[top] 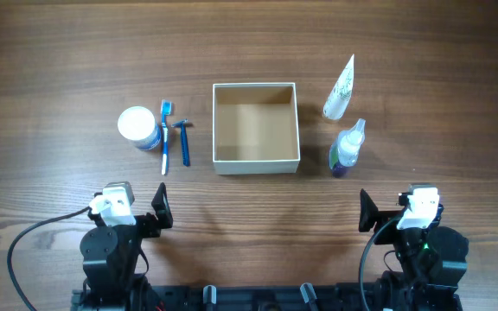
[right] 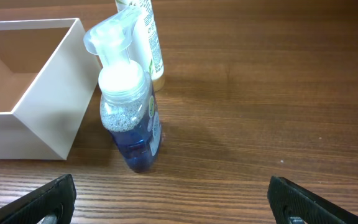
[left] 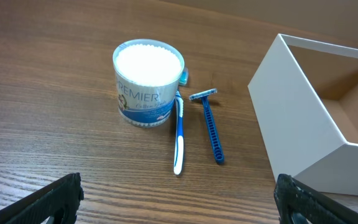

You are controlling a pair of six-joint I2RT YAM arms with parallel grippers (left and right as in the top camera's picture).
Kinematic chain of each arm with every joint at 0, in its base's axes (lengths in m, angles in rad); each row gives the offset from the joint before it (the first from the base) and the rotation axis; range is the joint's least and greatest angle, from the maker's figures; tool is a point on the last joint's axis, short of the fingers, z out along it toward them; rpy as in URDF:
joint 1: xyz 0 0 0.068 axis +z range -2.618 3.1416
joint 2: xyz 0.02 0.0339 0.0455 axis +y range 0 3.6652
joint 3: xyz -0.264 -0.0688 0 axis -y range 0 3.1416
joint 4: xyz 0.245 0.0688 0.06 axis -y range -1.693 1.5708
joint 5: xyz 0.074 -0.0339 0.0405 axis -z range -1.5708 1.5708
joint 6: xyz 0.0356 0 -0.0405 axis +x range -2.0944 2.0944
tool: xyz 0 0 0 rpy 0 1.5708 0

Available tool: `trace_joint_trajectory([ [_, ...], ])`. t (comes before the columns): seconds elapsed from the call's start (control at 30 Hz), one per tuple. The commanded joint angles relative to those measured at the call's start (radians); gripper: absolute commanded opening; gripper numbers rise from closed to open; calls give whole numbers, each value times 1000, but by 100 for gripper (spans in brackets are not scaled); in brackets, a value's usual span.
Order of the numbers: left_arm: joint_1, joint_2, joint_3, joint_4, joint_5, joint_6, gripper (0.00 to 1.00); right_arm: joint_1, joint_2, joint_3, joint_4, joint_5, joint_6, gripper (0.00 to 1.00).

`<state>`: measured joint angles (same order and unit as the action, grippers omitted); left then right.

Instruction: Pack container

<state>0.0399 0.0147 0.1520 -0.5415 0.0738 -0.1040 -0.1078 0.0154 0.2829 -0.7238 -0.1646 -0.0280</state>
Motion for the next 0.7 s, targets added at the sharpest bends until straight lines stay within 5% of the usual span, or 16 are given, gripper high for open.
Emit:
trace_joint_trajectory([
  [0.0, -5, -8, -5, 3, 8, -9, 100, -2, -11, -5, 2, -20, 5, 100],
  [0.67, -5, 8, -5, 3, 8, -9, 100, -2, -11, -5, 2, -20, 5, 100],
])
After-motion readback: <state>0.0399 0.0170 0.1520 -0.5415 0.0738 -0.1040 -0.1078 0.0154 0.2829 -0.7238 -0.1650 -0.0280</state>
